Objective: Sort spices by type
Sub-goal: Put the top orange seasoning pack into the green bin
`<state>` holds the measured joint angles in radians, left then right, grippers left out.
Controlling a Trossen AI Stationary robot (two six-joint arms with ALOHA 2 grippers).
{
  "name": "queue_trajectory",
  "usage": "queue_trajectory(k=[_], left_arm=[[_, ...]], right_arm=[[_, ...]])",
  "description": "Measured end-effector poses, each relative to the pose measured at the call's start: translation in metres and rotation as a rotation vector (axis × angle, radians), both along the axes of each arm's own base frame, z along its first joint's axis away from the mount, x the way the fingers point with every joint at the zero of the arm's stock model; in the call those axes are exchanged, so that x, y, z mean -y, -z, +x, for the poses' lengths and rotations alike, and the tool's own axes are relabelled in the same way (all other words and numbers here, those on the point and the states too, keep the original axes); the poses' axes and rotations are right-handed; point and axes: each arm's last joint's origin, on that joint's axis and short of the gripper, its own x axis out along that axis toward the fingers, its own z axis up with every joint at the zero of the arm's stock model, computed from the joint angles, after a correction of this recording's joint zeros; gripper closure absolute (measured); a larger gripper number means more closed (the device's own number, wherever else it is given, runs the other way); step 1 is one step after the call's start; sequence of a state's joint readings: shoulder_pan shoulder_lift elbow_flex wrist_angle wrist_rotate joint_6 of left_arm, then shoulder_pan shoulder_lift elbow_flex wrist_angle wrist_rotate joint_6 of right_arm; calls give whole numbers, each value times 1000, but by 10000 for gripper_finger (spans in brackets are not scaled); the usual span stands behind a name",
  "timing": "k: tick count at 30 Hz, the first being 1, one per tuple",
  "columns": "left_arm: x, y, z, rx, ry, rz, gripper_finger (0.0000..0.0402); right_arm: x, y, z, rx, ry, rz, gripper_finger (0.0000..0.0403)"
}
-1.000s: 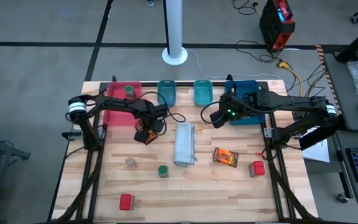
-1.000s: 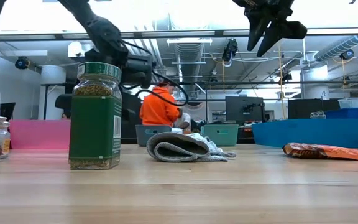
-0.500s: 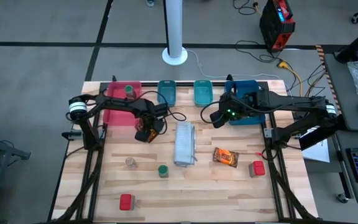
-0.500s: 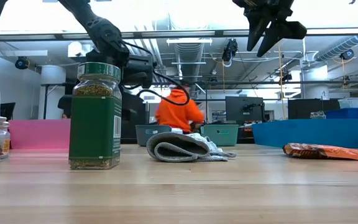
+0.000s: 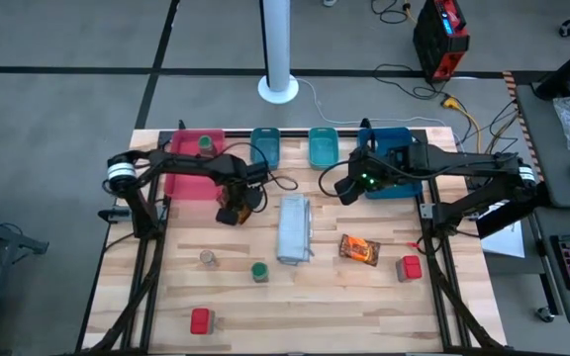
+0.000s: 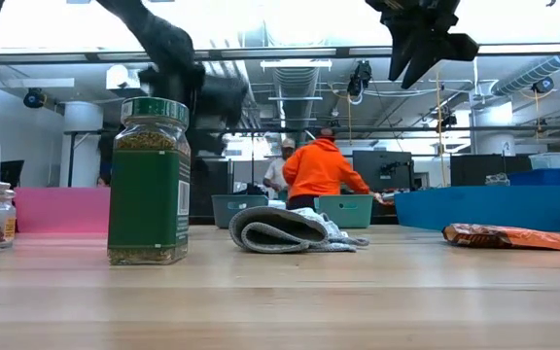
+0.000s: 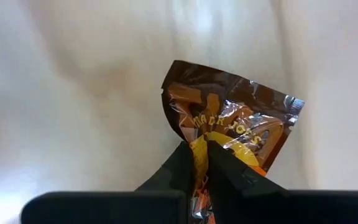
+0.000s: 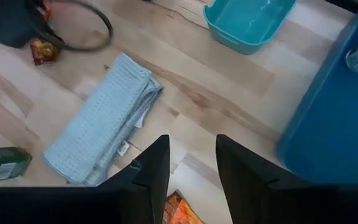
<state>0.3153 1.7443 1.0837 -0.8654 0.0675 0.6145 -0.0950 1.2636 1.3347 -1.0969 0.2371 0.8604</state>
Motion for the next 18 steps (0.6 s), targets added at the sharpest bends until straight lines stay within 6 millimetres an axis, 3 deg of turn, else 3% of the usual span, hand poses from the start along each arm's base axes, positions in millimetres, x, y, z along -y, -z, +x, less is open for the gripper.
queue_trajectory(k=[5,11,14,18], left_arm=[[-2,-55,7,132,-105,27,392],[-4,-140,12,452,-361,55,393],[-5,-175,12,604,-520,48,393],[-8,-206,13,755,-667,48,393]], right_arm=[[2,-6,1,24,-7,-5,296],[5,-10,7,98,-15,-26,309],[15,-15,15,214,36,13,305],[33,-30,27,424,-106,14,278]])
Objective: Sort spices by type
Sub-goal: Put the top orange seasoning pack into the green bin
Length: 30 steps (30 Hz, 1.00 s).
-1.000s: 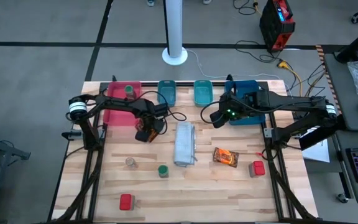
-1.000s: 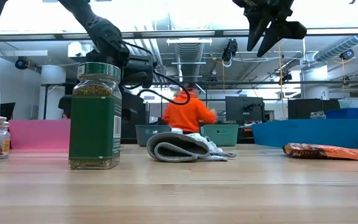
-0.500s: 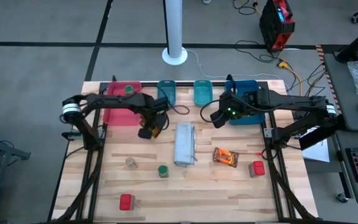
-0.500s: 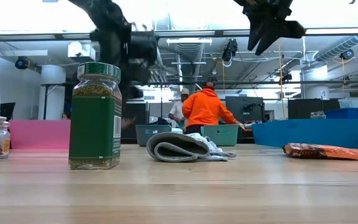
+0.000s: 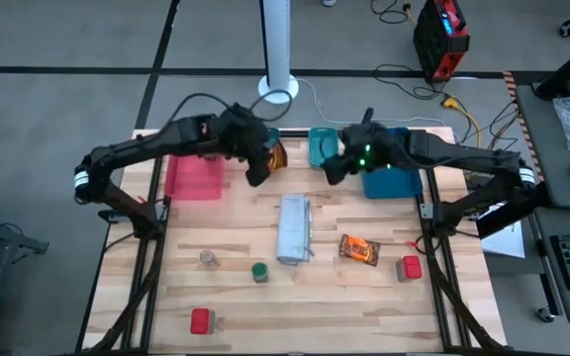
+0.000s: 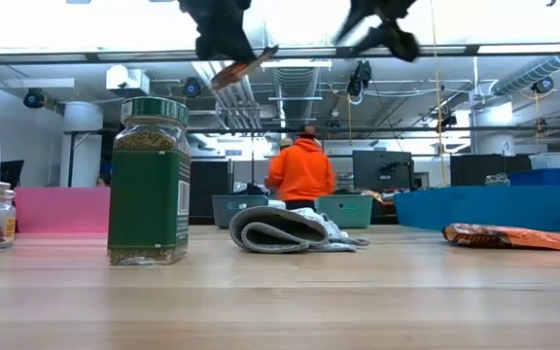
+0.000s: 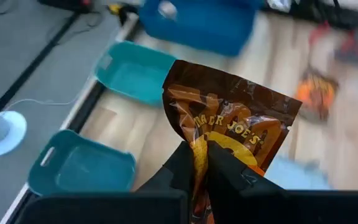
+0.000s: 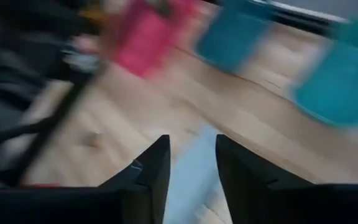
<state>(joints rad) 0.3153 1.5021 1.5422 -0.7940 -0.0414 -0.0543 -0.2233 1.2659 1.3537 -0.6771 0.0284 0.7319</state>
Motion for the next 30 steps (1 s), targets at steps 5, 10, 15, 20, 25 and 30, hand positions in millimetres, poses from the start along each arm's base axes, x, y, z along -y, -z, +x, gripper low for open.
queue_trajectory(k=[5,10,15,20,25,30], left_arm=[[1,-4,7,46,-92,-57,392],[14,1,16,42,-152,-73,392],[26,0,21,63,-154,-48,392],[32,2,27,61,-151,17,391],[32,12,31,-6,-151,28,391],[34,20,28,-91,-158,10,391]], right_arm=[[17,-15,5,190,-151,-22,231],[25,-12,3,162,-168,-44,189],[31,-3,13,171,-252,27,169],[36,18,31,113,-307,24,157],[40,32,41,83,-346,57,147],[40,21,40,105,-354,53,139]])
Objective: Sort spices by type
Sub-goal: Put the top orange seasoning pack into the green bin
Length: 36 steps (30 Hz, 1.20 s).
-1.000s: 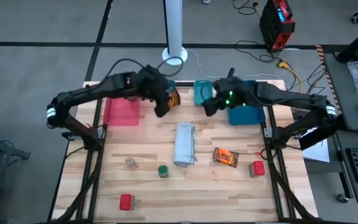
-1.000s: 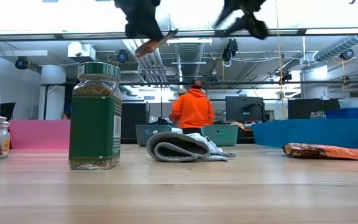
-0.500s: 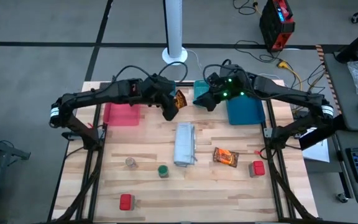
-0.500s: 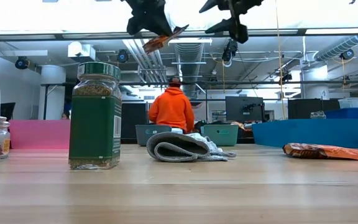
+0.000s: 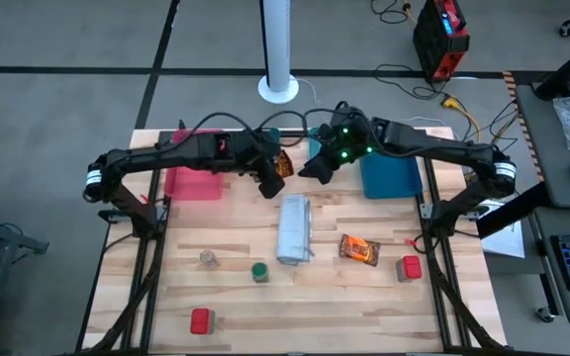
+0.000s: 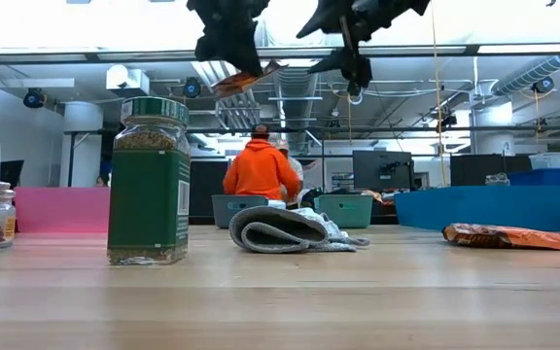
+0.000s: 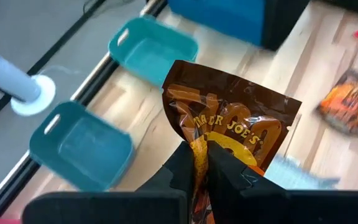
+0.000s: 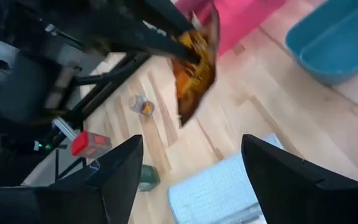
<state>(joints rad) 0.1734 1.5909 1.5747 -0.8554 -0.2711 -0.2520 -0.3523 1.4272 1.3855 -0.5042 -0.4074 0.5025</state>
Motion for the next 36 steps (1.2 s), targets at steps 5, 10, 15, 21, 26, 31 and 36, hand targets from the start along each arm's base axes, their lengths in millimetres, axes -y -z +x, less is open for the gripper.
queue_trajectory(k=[5,10,15,21,26,31,36], left_arm=[[0,0,0,-21,32,34,391],[-1,0,0,-44,54,87,391],[-1,0,0,-42,51,84,391],[-1,-1,0,-39,64,96,391],[-3,-7,7,33,92,143,391],[-3,-9,8,54,91,148,391],[-2,-9,9,57,94,150,391]], right_arm=[[3,-7,-1,23,23,-86,140],[6,-4,1,14,47,-106,144],[9,-4,1,17,64,-35,135],[12,-3,3,38,58,-36,137],[19,12,24,82,23,-84,149],[23,13,35,87,5,-80,161],[25,17,39,78,-21,-118,196]])
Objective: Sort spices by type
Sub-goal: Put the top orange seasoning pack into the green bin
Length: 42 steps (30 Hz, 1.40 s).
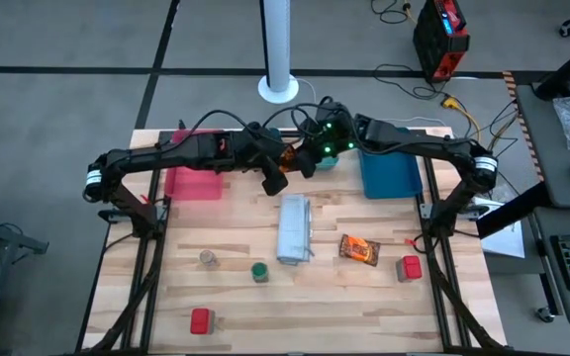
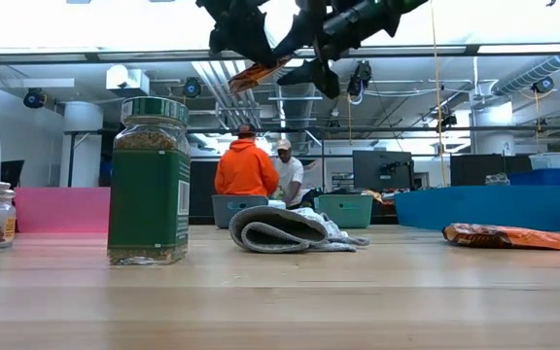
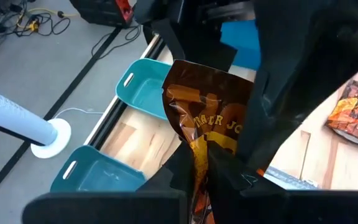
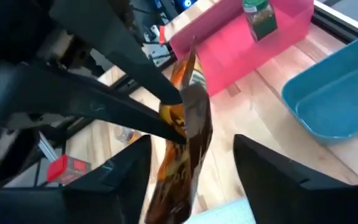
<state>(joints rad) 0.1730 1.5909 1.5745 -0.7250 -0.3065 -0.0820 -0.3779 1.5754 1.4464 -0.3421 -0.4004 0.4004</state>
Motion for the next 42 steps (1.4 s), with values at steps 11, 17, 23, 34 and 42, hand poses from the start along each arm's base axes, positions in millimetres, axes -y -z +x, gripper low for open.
queue_trajectory(k=[11,17,23,34,42], left_arm=[[0,-14,0,46,-15,0,381],[0,-25,-2,85,7,-47,311],[1,-25,-5,40,73,-33,248],[6,-47,-12,77,510,-180,210],[1,-36,-6,79,653,-325,210]], right_arm=[[-2,-9,-7,12,-1,1,386],[-3,-10,-10,7,-8,-17,393],[-5,-13,-20,-95,-17,-14,394],[-72,-35,-36,-298,-242,-246,394],[-110,-45,-36,-349,-130,-158,394]])
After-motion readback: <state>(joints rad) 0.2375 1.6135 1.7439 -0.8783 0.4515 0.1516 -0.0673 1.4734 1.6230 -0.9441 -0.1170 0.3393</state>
